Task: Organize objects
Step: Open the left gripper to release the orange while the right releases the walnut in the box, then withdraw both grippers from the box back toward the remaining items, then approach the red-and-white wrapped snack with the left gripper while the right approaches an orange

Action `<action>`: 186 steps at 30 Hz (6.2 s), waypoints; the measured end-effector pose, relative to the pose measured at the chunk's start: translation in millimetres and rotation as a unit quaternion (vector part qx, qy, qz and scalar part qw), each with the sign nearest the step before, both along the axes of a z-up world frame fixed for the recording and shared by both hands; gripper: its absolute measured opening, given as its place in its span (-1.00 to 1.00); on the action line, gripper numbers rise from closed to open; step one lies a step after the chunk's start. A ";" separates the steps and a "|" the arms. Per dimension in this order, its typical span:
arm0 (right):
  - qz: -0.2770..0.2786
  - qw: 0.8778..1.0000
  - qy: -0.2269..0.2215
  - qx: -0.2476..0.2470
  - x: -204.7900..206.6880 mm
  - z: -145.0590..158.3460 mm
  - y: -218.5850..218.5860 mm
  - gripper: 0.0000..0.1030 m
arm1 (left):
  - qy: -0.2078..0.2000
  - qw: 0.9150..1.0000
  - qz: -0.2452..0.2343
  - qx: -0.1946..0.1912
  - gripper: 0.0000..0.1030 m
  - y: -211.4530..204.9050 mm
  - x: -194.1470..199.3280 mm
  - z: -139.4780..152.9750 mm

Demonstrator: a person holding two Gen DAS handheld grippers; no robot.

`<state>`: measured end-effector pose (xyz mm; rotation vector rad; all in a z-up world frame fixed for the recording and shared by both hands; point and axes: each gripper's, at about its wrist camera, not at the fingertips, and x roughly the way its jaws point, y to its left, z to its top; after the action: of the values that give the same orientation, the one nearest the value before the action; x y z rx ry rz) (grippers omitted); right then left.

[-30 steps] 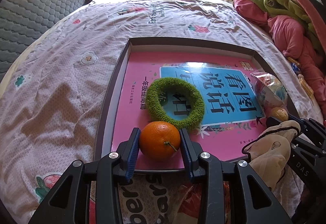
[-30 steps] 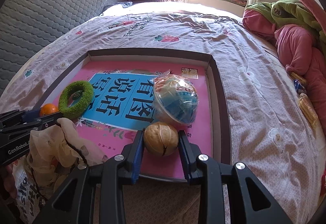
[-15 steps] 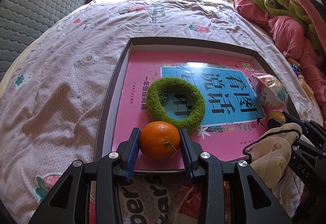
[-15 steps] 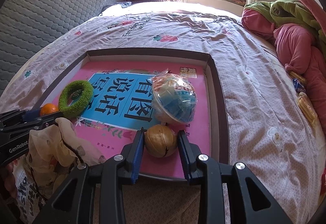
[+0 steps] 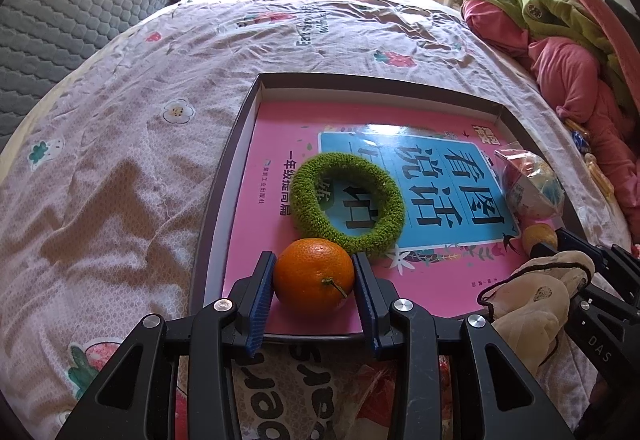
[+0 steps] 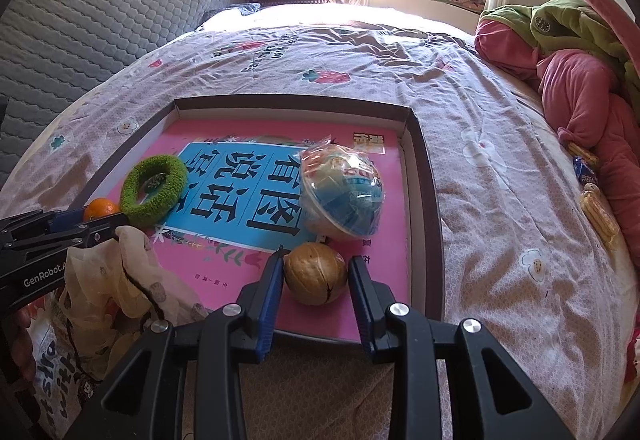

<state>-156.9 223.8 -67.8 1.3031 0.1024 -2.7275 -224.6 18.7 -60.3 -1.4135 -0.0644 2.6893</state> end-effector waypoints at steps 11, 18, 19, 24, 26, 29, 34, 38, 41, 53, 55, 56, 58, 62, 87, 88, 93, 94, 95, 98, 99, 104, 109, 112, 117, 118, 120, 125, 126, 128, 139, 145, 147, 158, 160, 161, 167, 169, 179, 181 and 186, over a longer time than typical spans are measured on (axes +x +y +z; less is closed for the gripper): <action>0.005 1.000 0.004 0.008 4.9 4.4 -0.9 -0.32 | 0.016 1.000 0.004 -0.011 -0.14 0.7 2.3 6.7; 0.003 1.000 0.008 0.008 6.9 7.9 1.6 -0.31 | 0.024 1.000 0.010 -0.005 -0.13 -3.2 3.4 11.9; 0.003 1.000 0.008 0.008 7.4 8.3 1.8 -0.31 | 0.026 1.000 0.009 -0.005 -0.13 -3.2 4.0 13.1; 0.002 1.000 0.013 0.008 9.4 10.7 3.1 -0.26 | 0.039 0.999 0.004 -0.005 -0.12 -3.3 7.7 19.4; 0.003 1.000 0.015 0.007 10.4 12.0 2.9 -0.23 | 0.043 0.999 0.003 -0.002 -0.10 -3.8 9.0 22.0; 0.003 1.000 0.019 0.006 11.7 14.0 2.7 -0.22 | 0.052 0.999 0.003 0.000 0.03 -5.2 11.8 26.5; 0.005 1.000 0.025 0.001 14.6 18.4 1.7 -0.16 | 0.061 0.998 0.005 -0.005 0.12 -8.2 15.9 33.2; 0.005 0.999 0.034 -0.002 17.4 24.2 1.3 -0.14 | 0.068 0.998 0.010 -0.015 0.15 -11.6 21.0 39.6; 0.003 0.999 0.039 -0.005 18.1 27.7 1.3 -0.13 | 0.075 0.997 0.012 -0.014 0.18 -14.9 25.4 44.9; 0.002 0.998 0.055 -0.012 25.4 38.4 0.5 -0.08 | 0.099 0.995 0.018 -0.011 0.27 -22.6 38.0 62.2; 0.001 0.998 0.056 -0.013 25.7 39.1 1.2 -0.07 | 0.104 0.994 0.021 -0.005 0.27 -24.1 39.7 64.0; 0.001 0.998 0.056 -0.014 25.7 39.6 1.5 -0.06 | 0.104 0.994 0.022 -0.003 0.27 -24.4 40.2 64.3; 0.001 0.998 0.060 -0.017 26.6 40.8 2.1 -0.03 | 0.104 0.994 0.022 0.000 0.27 -24.5 40.8 64.9; 0.005 0.998 0.063 -0.022 29.8 44.5 2.0 0.01 | 0.106 0.994 0.021 0.001 0.28 -23.0 44.0 66.6; 0.030 0.996 0.089 -0.008 61.4 62.8 0.0 0.12 | 0.126 0.992 -0.007 -0.014 0.36 -11.0 71.7 78.7; 0.032 0.996 0.088 -0.009 62.4 62.7 0.6 0.12 | 0.125 0.992 -0.007 -0.016 0.36 -11.7 72.0 78.9; 0.037 0.996 0.084 -0.012 67.5 61.6 1.9 0.12 | 0.127 0.992 -0.005 -0.014 0.36 -15.8 76.4 80.1; 0.039 0.996 0.083 -0.013 68.4 61.4 1.4 0.12 | 0.127 0.992 -0.005 -0.013 0.36 -16.7 76.8 80.5; 0.040 0.996 0.082 -0.013 69.6 61.1 0.9 0.12 | 0.124 0.992 -0.006 -0.012 0.36 -17.2 77.2 80.3; 0.046 0.996 0.081 -0.011 72.6 60.1 -1.2 0.13 | 0.123 0.992 -0.008 -0.010 0.36 -17.2 79.8 79.8; 0.047 0.996 0.081 -0.009 74.0 60.0 -2.1 0.12 | 0.122 0.992 -0.009 -0.013 0.36 -15.9 80.9 79.4; 0.057 0.995 0.080 -0.006 80.1 60.6 -4.4 0.13 | 0.121 0.992 -0.017 -0.020 0.36 -12.4 87.2 77.0; 0.064 0.995 0.077 -0.006 86.6 61.3 -5.1 0.13 | 0.111 0.993 -0.023 -0.015 0.36 -10.9 91.5 72.9; 0.071 0.995 0.075 -0.004 91.0 60.7 -5.4 0.13 | 0.104 0.994 -0.026 -0.014 0.36 -9.9 94.0 70.3; 0.079 0.994 0.070 -0.003 97.3 58.3 -5.7 0.13 | 0.095 0.995 -0.027 -0.004 0.36 -11.3 96.5 67.0; 0.081 0.994 0.069 -0.004 98.5 57.9 -5.6 0.13 | 0.094 0.995 -0.027 -0.003 0.36 -11.3 97.1 66.9; 0.083 0.994 0.068 -0.004 100.3 57.0 -5.7 0.13 | 0.092 0.995 -0.029 -0.007 0.36 -10.6 97.6 65.8; 0.089 0.994 0.064 -0.003 103.5 55.7 -7.4 0.13 | 0.083 0.996 -0.037 -0.011 0.36 -9.4 99.7 60.1; 0.091 0.994 0.064 -0.004 104.4 55.4 -7.9 0.13 | 0.081 0.996 -0.039 -0.013 0.36 -9.1 100.3 58.4; 0.097 0.993 0.060 -0.006 106.1 54.6 -9.6 0.13 | 0.079 0.996 -0.042 -0.020 0.36 -7.7 101.7 56.2; 0.118 0.992 0.046 -0.013 114.4 47.7 -16.9 0.13 | 0.064 0.996 -0.060 -0.029 0.36 -0.3 109.0 47.7; 0.131 0.991 0.033 -0.007 118.7 40.4 -21.3 0.13 | 0.052 0.996 -0.070 -0.028 0.36 6.0 112.2 42.5; 0.134 0.991 0.030 -0.003 120.7 38.0 -22.6 0.13 | 0.052 0.995 -0.074 -0.029 0.36 8.7 113.9 41.3; 0.150 0.989 0.018 0.006 128.2 30.5 -26.8 0.13 | 0.033 0.996 -0.083 -0.029 0.36 11.5 112.7 31.4; 0.153 0.988 0.013 0.007 128.5 28.3 -28.3 0.13 | 0.028 0.996 -0.083 -0.032 0.36 11.4 112.0 29.4; 0.154 0.988 0.013 0.008 129.0 27.6 -28.9 0.13 | 0.027 0.996 -0.084 -0.032 0.36 11.3 111.8 28.7; 0.165 0.986 0.005 0.011 131.5 23.4 -33.0 0.13 | 0.021 0.995 -0.087 -0.037 0.36 13.2 111.7 24.3; 0.166 0.986 0.002 0.012 131.9 21.8 -33.4 0.13 | 0.018 0.995 -0.089 -0.039 0.36 14.4 111.4 22.2; 0.185 0.982 -0.018 0.022 135.6 10.6 -42.8 0.13 | 0.003 0.994 -0.092 -0.054 0.36 21.9 108.6 12.7; 0.188 0.982 -0.019 0.024 136.2 9.7 -44.7 0.13 | 0.001 0.994 -0.091 -0.059 0.36 22.5 107.7 11.1; 0.192 0.981 -0.022 0.027 136.2 7.9 -47.4 0.13 | 0.000 0.995 -0.086 -0.056 0.36 22.0 104.7 10.1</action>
<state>-20.7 176.5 -59.8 1.2092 0.3847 -2.3819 -119.9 40.7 -50.2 -1.3803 0.2031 2.5871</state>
